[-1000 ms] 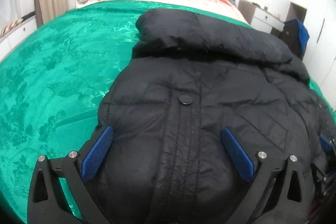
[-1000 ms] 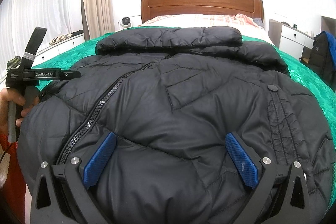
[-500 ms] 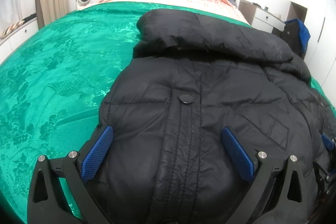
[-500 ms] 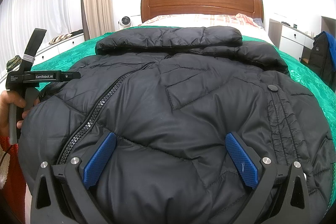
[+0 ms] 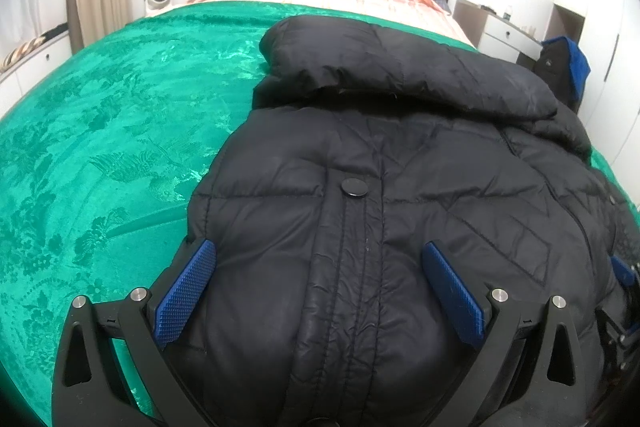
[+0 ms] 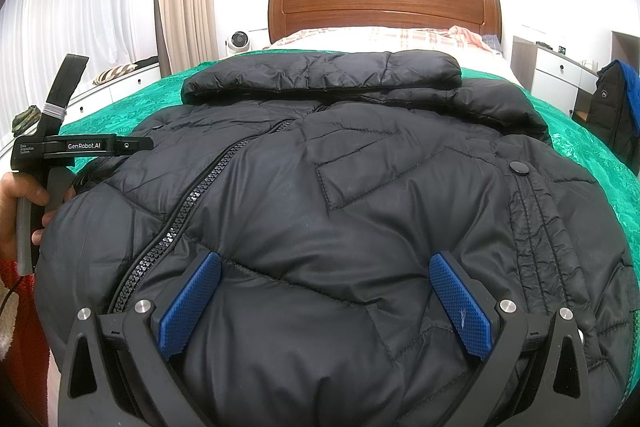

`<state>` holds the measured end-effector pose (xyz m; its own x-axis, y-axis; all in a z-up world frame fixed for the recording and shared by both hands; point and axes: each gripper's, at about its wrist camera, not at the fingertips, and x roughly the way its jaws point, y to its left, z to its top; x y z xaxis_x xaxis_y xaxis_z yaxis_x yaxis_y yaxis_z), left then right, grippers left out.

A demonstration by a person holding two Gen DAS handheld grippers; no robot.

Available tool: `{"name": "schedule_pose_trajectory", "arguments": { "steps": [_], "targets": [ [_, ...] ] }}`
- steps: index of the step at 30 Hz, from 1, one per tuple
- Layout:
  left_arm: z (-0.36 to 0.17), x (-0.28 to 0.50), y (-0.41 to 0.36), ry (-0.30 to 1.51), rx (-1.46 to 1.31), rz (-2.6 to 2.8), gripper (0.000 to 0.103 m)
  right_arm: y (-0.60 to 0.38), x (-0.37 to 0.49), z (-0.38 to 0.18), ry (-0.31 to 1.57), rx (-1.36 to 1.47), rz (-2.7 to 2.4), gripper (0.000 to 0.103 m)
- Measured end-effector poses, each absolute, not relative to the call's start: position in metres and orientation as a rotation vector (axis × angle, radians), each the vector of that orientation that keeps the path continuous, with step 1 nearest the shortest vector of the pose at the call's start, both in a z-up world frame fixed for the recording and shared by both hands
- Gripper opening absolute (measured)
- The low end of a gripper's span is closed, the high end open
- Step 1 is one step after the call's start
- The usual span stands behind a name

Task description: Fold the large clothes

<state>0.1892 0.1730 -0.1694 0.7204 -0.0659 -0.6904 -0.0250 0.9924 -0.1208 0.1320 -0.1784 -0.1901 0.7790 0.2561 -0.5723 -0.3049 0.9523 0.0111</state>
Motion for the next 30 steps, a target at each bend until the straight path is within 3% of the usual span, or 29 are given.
{"name": "schedule_pose_trajectory", "arguments": {
  "steps": [13,19,23,27,30],
  "targets": [
    [-0.160,0.188,0.171,0.826,-0.096,-0.005,0.102,-0.182,0.130,-0.176,0.680,-0.098,0.334,0.102],
    [-0.130,0.143,0.202,0.854,-0.161,-0.081,0.102,-0.228,0.084,-0.131,0.759,0.016,0.389,0.102],
    [-0.137,0.111,0.225,0.933,-0.201,-0.051,0.102,-0.255,0.055,-0.119,0.809,-0.003,0.307,0.102],
    [-0.173,0.099,0.228,1.078,-0.121,0.027,0.103,-0.290,0.059,-0.149,0.993,0.009,0.139,0.102],
    [-0.172,0.090,0.230,1.068,-0.131,0.016,0.102,-0.319,0.058,-0.170,1.162,0.084,0.052,0.091]
  ]
}}
